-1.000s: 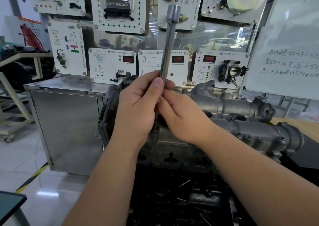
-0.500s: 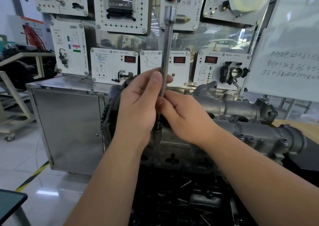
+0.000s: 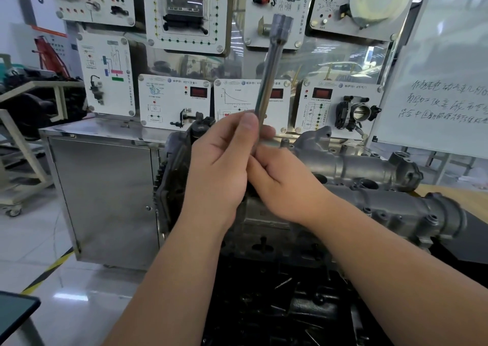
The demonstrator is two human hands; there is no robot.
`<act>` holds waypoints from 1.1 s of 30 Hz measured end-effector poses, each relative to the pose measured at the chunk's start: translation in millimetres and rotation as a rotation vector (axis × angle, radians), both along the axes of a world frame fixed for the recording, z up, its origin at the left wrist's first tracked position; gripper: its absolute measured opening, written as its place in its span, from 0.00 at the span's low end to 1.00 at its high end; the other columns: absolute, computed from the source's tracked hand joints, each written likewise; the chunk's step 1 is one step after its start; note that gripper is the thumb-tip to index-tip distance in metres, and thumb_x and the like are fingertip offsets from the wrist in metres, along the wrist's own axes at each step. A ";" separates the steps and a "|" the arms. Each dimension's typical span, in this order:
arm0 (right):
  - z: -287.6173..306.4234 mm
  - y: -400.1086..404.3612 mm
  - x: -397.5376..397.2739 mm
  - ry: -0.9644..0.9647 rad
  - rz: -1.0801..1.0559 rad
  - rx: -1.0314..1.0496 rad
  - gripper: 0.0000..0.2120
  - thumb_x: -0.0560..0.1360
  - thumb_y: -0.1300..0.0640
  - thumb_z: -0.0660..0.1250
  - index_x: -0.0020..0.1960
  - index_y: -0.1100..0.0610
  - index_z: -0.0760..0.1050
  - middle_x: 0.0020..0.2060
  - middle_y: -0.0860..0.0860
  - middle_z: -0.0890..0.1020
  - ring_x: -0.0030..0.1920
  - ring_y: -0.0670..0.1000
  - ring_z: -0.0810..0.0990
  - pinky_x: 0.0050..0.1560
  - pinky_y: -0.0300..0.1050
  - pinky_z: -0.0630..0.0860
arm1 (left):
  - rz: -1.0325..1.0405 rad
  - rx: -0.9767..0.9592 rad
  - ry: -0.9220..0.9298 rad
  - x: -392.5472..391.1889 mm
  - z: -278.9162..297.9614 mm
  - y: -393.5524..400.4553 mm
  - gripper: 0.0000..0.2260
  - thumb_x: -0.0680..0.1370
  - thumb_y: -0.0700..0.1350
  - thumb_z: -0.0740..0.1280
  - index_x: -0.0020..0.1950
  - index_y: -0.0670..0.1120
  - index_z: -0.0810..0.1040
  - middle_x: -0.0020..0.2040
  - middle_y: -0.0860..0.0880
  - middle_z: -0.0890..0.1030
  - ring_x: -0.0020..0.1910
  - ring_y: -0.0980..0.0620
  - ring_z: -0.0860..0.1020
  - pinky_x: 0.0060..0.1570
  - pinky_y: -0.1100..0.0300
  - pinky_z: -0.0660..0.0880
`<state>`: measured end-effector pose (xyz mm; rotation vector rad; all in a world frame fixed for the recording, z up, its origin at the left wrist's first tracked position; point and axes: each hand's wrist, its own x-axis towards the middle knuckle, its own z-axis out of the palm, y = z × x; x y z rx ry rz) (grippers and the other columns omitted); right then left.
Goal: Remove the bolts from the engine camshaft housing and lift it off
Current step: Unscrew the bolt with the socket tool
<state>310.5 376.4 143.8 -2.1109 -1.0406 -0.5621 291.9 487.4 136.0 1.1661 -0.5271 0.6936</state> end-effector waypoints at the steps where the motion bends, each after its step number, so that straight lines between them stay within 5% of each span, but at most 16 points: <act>1: 0.3 0.1 -0.1 0.009 -0.001 -0.009 0.15 0.81 0.49 0.55 0.35 0.50 0.66 0.26 0.44 0.71 0.28 0.46 0.71 0.30 0.38 0.66 | 0.003 0.034 -0.005 0.8 -0.6 1.3 0.13 0.80 0.47 0.64 0.43 0.57 0.86 0.40 0.52 0.86 0.43 0.57 0.83 0.45 0.66 0.78; 4: 0.8 -0.3 -0.3 0.038 -0.001 -0.041 0.16 0.80 0.48 0.54 0.38 0.54 0.69 0.29 0.48 0.74 0.30 0.48 0.73 0.34 0.49 0.71 | 0.010 0.034 -0.010 -0.1 0.4 2.1 0.14 0.80 0.46 0.64 0.42 0.58 0.87 0.38 0.53 0.85 0.42 0.58 0.82 0.45 0.66 0.78; 8: -0.1 -1.4 1.1 -0.017 0.001 -0.022 0.14 0.81 0.48 0.57 0.39 0.51 0.69 0.29 0.45 0.74 0.30 0.45 0.72 0.31 0.40 0.68 | 0.019 -0.115 0.021 1.4 0.2 -1.0 0.08 0.76 0.44 0.69 0.40 0.54 0.86 0.37 0.51 0.85 0.40 0.57 0.82 0.44 0.63 0.78; 13: -1.0 -1.7 -2.4 -0.126 0.031 0.053 0.11 0.82 0.54 0.60 0.45 0.38 0.65 0.30 0.46 0.76 0.30 0.48 0.75 0.31 0.43 0.71 | 0.069 -0.231 -0.034 3.6 0.1 -1.4 0.08 0.70 0.38 0.74 0.44 0.48 0.77 0.36 0.54 0.84 0.38 0.57 0.82 0.43 0.63 0.79; 18: -1.5 -0.7 -2.5 -0.061 -0.018 0.016 0.09 0.82 0.52 0.57 0.44 0.51 0.70 0.30 0.46 0.76 0.30 0.47 0.74 0.32 0.45 0.71 | -0.015 -0.106 0.032 2.8 0.4 0.8 0.03 0.76 0.45 0.70 0.48 0.49 0.81 0.40 0.53 0.84 0.41 0.58 0.82 0.43 0.65 0.78; 20: -1.4 -0.3 -2.3 -0.047 -0.029 0.006 0.12 0.81 0.51 0.56 0.42 0.54 0.70 0.29 0.46 0.74 0.29 0.47 0.73 0.32 0.46 0.70 | -0.055 -0.042 0.054 2.3 -1.0 0.7 0.09 0.80 0.49 0.64 0.46 0.53 0.85 0.41 0.51 0.85 0.43 0.57 0.83 0.44 0.65 0.78; 25: 0.1 -1.7 -2.0 -0.037 -0.032 -0.006 0.14 0.81 0.51 0.56 0.44 0.58 0.73 0.31 0.50 0.77 0.31 0.49 0.76 0.33 0.47 0.72 | 0.025 -0.086 0.009 -0.7 0.4 -3.0 0.08 0.77 0.44 0.68 0.43 0.54 0.86 0.38 0.52 0.84 0.41 0.58 0.82 0.45 0.66 0.77; 29: -0.4 -0.9 -4.1 -0.084 -0.005 0.008 0.09 0.81 0.52 0.57 0.42 0.48 0.68 0.30 0.47 0.77 0.31 0.47 0.76 0.31 0.42 0.71 | 0.057 -0.153 -0.025 1.1 -0.9 -5.7 0.10 0.71 0.40 0.75 0.38 0.56 0.84 0.38 0.53 0.85 0.40 0.56 0.83 0.45 0.64 0.78; 33: -1.1 -0.3 -3.5 -0.051 -0.006 0.035 0.11 0.81 0.51 0.56 0.40 0.49 0.68 0.29 0.44 0.75 0.30 0.46 0.74 0.30 0.38 0.69 | -0.029 -0.096 0.014 -0.2 -1.1 -5.1 0.06 0.78 0.45 0.69 0.45 0.53 0.85 0.41 0.51 0.85 0.44 0.56 0.84 0.46 0.65 0.78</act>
